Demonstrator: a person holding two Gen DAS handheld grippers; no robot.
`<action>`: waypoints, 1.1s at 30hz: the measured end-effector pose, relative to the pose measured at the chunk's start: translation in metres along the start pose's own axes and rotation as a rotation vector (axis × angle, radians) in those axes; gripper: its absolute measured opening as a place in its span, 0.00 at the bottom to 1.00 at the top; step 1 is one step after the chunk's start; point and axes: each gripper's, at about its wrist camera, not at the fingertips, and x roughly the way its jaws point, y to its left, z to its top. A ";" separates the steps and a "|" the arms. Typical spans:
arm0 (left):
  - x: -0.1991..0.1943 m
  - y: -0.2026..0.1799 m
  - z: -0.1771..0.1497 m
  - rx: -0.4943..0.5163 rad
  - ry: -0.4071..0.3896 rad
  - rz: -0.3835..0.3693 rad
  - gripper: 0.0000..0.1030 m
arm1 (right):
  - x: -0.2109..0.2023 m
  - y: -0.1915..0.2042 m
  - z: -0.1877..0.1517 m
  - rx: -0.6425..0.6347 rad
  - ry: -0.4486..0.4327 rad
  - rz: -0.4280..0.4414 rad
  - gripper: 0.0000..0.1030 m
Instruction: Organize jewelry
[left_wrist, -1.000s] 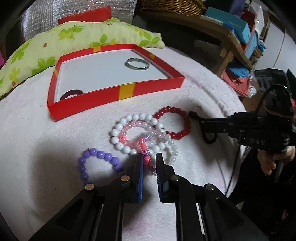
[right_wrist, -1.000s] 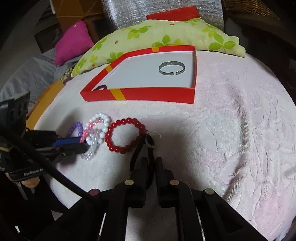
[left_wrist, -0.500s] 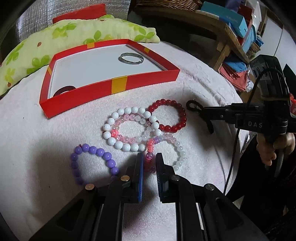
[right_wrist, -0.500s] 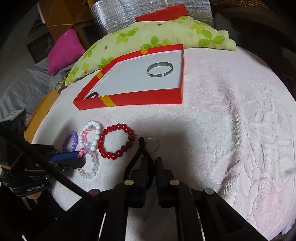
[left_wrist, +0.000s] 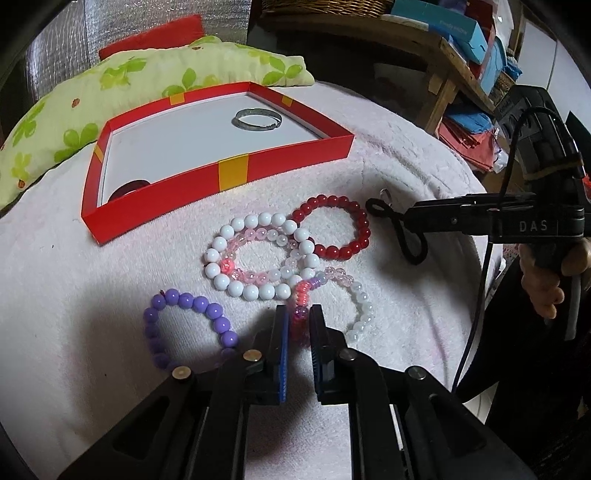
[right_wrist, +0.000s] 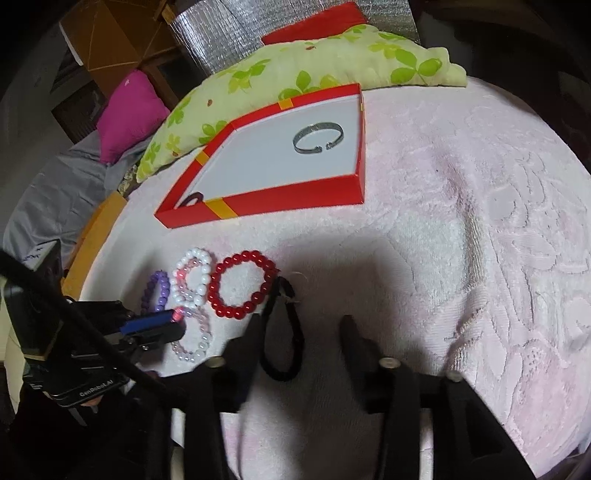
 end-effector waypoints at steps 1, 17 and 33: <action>-0.002 0.000 0.000 -0.001 -0.004 -0.002 0.09 | -0.001 0.002 0.000 -0.009 -0.011 0.002 0.49; -0.014 -0.001 0.002 -0.020 0.000 -0.077 0.10 | 0.017 0.019 -0.006 -0.144 0.023 -0.120 0.23; 0.007 -0.024 -0.004 0.019 0.060 0.033 0.66 | 0.016 0.015 -0.006 -0.129 0.026 -0.101 0.24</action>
